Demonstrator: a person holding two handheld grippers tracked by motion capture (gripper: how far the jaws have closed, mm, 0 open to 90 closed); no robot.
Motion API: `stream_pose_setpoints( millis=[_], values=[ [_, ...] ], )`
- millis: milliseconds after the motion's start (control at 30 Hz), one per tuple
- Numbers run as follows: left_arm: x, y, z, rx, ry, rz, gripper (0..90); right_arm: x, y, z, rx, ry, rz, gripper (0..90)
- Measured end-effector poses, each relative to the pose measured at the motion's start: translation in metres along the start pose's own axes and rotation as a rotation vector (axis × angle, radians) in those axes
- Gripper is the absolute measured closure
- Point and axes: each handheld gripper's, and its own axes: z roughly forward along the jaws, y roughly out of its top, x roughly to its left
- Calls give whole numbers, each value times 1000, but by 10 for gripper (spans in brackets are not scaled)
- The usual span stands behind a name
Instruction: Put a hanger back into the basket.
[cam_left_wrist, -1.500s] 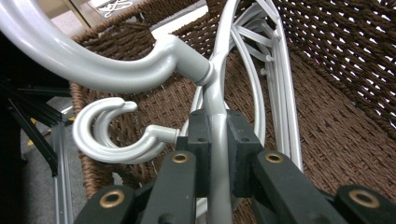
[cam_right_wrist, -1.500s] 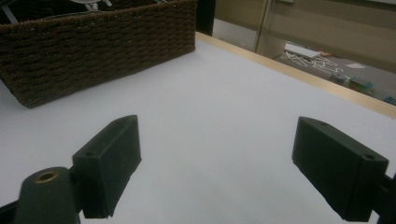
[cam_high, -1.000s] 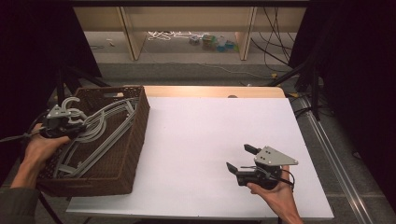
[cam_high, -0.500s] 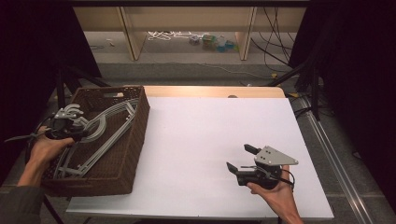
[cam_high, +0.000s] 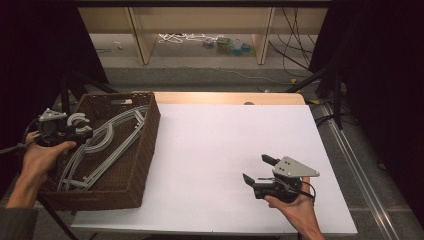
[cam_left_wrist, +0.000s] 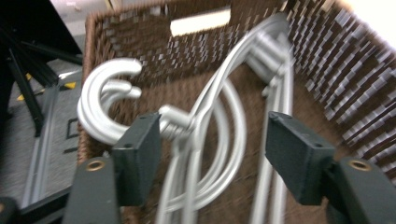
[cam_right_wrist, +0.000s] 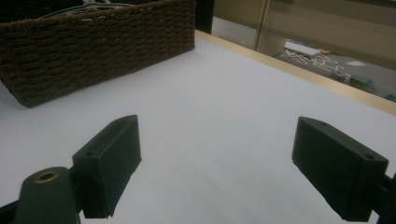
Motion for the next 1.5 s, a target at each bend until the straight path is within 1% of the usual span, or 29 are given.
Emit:
stream_pose_setpoints(
  millis=[100, 200, 267, 367, 467, 533, 600, 700, 767, 933, 967, 1000, 1100, 1133, 1167, 1200, 1233, 1367, 1433, 1467, 1500],
  values=[
    [-8, 2, -8, -53, -9, -21, 320, 0, 0, 0, -2, -2, -3, 164],
    [-18, 6, -16, -102, -48, -39, 302, 0, 0, 0, -6, -2, -3, 164],
    [-23, 7, -19, -120, -57, -32, 290, 0, 0, 0, 2, 4, -1, 164],
    [-33, 8, -22, -157, -84, -38, 270, 0, 0, 0, -1, -2, -1, 164],
    [-43, 9, -23, -179, -110, -32, 246, 1, -1, 0, 1, -1, 0, 164],
    [-49, 9, -24, -189, -131, -32, 235, 1, 0, 0, 7, 9, 14, 164],
    [-55, 10, -23, -195, -158, -36, 217, 2, 0, 0, 7, 8, 11, 164],
    [-63, 12, -24, -210, -165, -35, 197, 2, 0, 0, 8, 8, 14, 164],
    [-70, 13, -24, -221, -180, -29, 175, 2, -1, 0, 9, 8, 12, 164],
    [-87, 11, -25, -248, -221, -7, 170, 2, -1, 1, 3, 10, 13, 164],
    [-90, 11, -24, -258, -227, -4, 169, 2, -1, 2, -1, 19, 16, 164],
    [-93, 10, -25, -265, -230, -2, 167, 2, -1, 1, 9, 19, 15, 164],
    [-102, 7, -24, -287, -257, 1, 158, 2, -1, 1, 8, 17, 16, 164],
    [-104, 7, -24, -288, -260, 2, 157, 2, -1, 1, 2, 8, 13, 163],
    [-108, 6, -23, -298, -267, 6, 158, 2, -2, 1, 4, 9, 16, 164],
    [-111, 6, -24, -304, -266, 6, 158, 2, -2, 2, 0, 18, 19, 164],
    [-114, 5, -24, -312, -273, 7, 157, 2, -2, 2, 3, 9, 16, 164],
    [-127, 2, -24, -332, -306, 15, 157, 2, -3, 3, -1, 8, 18, 164],
    [-134, 0, -23, -347, -321, 10, 157, 2, -3, 3, 6, 16, 18, 164],
    [-136, -1, -23, -347, -326, 14, 157, 1, -4, 4, 1, 28, 22, 164],
    [-139, -2, -22, -346, -333, 17, 157, 1, -4, 3, 7, 26, 23, 164]
  ],
)
